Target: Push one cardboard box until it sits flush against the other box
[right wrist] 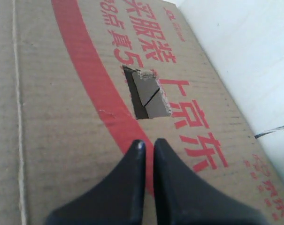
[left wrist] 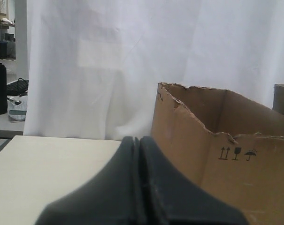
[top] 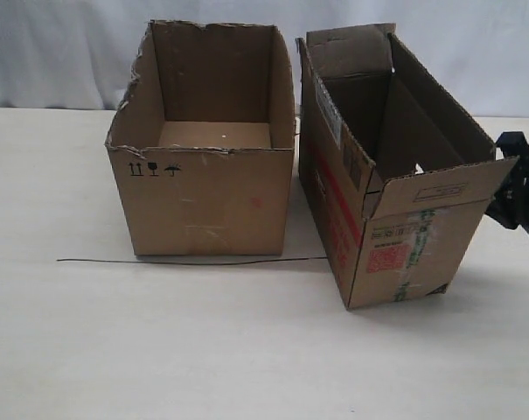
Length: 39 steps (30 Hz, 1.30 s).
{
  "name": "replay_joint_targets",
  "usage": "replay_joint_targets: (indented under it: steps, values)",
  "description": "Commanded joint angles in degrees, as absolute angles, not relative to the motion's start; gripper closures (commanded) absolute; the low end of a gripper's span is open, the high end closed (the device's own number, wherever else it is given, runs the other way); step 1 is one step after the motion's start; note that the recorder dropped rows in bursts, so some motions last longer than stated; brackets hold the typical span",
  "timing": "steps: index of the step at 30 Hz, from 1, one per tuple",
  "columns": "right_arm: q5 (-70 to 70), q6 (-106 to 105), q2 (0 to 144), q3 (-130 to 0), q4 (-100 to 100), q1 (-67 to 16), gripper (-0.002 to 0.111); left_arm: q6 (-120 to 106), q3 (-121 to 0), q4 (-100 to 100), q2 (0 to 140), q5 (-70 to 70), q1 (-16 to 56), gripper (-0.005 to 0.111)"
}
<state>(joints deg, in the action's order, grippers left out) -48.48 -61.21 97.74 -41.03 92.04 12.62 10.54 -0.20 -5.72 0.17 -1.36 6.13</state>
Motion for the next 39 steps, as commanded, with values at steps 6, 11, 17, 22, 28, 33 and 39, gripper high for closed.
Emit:
replay_joint_targets:
  steps: [6, 11, 17, 22, 28, 33, 39]
  values:
    - [-42.91, -62.52, 97.86, -45.44, 94.01, 12.81, 0.103, 10.83, 0.00, -5.70, 0.00, -0.91, 6.64, 0.107]
    - [-45.24, -58.17, 102.37, -53.61, 93.26, 15.46, 0.103, 10.83, 0.00, -5.70, 0.00, -0.91, 6.64, 0.107]
    - [-51.43, -48.52, 113.43, -65.85, 85.51, 17.39, 0.103, 10.83, 0.00, -5.70, 0.00, -0.91, 6.64, 0.107]
    - [-56.25, -44.18, 123.61, -75.91, 81.77, 15.86, 0.103, 10.83, 0.00, -5.70, 0.00, -0.91, 6.64, 0.107]
    - [-57.09, -42.71, 130.72, -83.38, 81.77, 12.11, 0.103, 10.83, 0.00, -5.37, 0.00, -0.91, 6.64, 0.107]
    - [-57.50, -40.92, 135.40, -89.76, 81.77, 8.95, 0.103, 10.83, 0.00, -5.37, 0.00, -0.91, 6.64, 0.107]
    - [-58.79, -38.58, 139.69, -95.40, 81.94, 6.59, 0.103, 10.83, 0.00, -5.37, 0.00, -0.91, 6.64, 0.107]
